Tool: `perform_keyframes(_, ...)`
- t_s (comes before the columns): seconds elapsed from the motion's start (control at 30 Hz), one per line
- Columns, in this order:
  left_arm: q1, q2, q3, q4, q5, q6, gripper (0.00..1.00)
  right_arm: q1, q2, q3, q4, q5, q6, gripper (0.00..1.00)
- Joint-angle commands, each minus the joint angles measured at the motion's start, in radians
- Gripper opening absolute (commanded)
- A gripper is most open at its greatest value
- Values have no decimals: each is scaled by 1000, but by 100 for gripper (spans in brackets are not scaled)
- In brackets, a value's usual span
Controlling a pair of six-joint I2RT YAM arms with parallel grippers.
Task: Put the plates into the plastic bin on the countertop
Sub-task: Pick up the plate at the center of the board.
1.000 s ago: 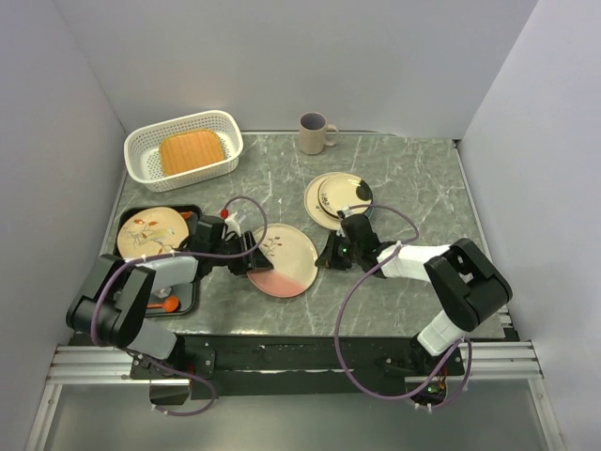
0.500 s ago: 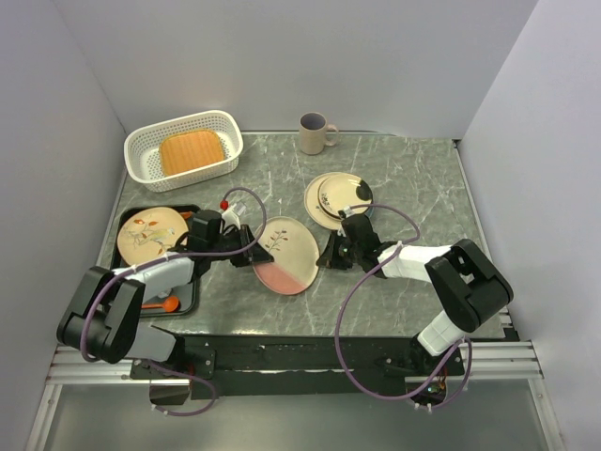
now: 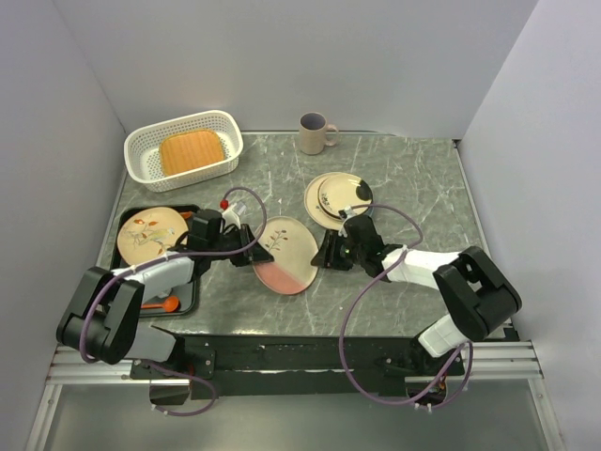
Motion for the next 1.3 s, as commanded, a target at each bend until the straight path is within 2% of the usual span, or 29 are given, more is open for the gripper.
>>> perform_keyframes(0.0, 6, 32, 23, 30, -81, 64, 1, 8, -46, 12, 17, 2, -16, 60)
perform_keyframes(0.17, 4, 43, 21, 41, -87, 58, 1, 10, -25, 44, -15, -6, -31, 76)
perform_keyframes(0.37, 7, 9, -1, 38, -109, 48, 1, 8, -12, 75, -24, -18, -45, 87)
perform_keyframes(0.67, 7, -9, 17, 20, -120, 51, 1, 8, -32, 44, -15, -15, -36, 91)
perform_keyframes(1.07, 21, -20, 67, 73, -123, 5, 1, 8, -195, -48, -84, 86, -34, 100)
perform_keyframes(1.27, 66, -74, 97, 35, -121, 9, 1, 8, -174, -14, -101, 77, -51, 100)
